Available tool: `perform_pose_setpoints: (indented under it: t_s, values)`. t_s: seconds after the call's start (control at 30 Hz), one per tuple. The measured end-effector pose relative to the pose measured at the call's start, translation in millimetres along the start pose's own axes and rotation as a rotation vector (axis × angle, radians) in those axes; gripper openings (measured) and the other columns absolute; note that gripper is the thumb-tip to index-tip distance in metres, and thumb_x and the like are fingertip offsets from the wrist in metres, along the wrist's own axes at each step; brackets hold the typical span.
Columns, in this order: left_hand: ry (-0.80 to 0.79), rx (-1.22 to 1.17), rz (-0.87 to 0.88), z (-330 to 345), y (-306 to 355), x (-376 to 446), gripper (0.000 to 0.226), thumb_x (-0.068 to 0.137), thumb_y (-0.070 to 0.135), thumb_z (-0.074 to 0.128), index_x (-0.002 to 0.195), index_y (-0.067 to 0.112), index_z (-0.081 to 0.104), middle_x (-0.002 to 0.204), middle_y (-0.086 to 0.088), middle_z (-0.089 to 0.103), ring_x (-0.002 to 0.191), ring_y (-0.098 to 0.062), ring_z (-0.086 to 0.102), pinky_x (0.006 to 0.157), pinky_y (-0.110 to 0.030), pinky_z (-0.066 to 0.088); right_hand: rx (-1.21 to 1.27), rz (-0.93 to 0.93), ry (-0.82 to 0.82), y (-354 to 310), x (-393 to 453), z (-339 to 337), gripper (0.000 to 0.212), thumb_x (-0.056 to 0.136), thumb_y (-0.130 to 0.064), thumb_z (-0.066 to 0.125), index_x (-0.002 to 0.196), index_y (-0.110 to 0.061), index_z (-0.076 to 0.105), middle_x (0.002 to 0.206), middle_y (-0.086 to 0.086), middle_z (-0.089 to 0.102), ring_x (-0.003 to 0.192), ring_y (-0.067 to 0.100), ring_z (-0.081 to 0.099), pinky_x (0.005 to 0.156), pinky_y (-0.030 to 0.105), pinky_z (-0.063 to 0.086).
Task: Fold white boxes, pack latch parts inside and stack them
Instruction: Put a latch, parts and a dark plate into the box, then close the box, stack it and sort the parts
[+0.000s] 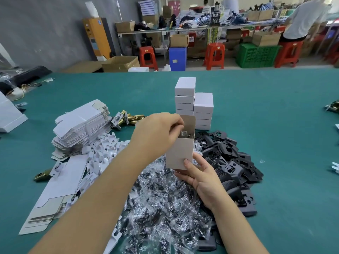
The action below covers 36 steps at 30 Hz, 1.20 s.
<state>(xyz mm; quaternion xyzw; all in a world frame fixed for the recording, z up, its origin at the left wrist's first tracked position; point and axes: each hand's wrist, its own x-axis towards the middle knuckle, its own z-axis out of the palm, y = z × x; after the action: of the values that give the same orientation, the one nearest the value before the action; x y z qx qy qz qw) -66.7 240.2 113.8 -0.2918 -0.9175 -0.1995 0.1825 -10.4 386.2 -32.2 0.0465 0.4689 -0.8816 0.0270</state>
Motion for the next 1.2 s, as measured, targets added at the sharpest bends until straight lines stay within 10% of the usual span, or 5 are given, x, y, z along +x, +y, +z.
perform_pose_setpoints:
  t_s: [0.27,0.4,0.8,0.93,1.2]
  values:
    - [0.068,-0.414,-0.096,7,-32,-12,0.017,0.094,0.027,0.069,0.111,0.031,0.069,0.112,0.011,0.059,0.095,-0.002,0.059,0.077,-0.016,0.047,-0.01,-0.007,0.002,1,0,-2,0.058,0.082,-0.027,0.08,0.136,-0.017,0.061,0.123,0.016,0.073,0.112,0.038,0.071,0.087,0.038,0.061]
    - [-0.17,-0.67,-0.222,24,-38,-32,0.053,0.094,0.025,0.073,0.135,0.05,0.051,0.122,0.018,0.062,0.104,-0.002,0.067,0.085,-0.033,0.062,-0.089,-0.025,0.019,1,-1,1,0.052,0.088,-0.032,0.075,0.136,-0.022,0.06,0.12,0.013,0.074,0.105,0.039,0.073,0.084,0.037,0.062]
    - [-0.012,-0.888,-0.253,55,-31,-54,0.072,0.094,0.007,0.071,0.137,0.059,0.046,0.116,0.015,0.071,0.104,-0.01,0.07,0.081,-0.027,0.061,-0.552,-0.484,0.124,6,-8,12,0.061,0.097,-0.05,0.057,0.153,-0.047,0.032,0.136,-0.019,0.059,0.12,0.007,0.063,0.084,0.023,0.059]
    - [-0.031,-0.897,-0.29,76,-23,-63,0.065,0.093,0.008,0.071,0.128,0.056,0.044,0.116,0.012,0.072,0.103,-0.008,0.071,0.08,-0.025,0.059,-0.673,-0.581,0.214,5,-10,8,0.059,0.102,-0.033,0.051,0.149,-0.06,0.029,0.155,-0.01,0.044,0.139,0.016,0.049,0.105,0.05,0.053]
    - [0.045,-0.851,-0.252,93,-25,-75,0.052,0.094,0.015,0.071,0.127,0.05,0.051,0.121,0.019,0.069,0.111,-0.008,0.067,0.086,-0.035,0.06,-0.759,-0.617,0.254,7,-10,7,0.031,0.099,-0.046,0.047,0.128,-0.057,0.047,0.121,-0.019,0.059,0.105,0.015,0.062,0.082,0.037,0.058]
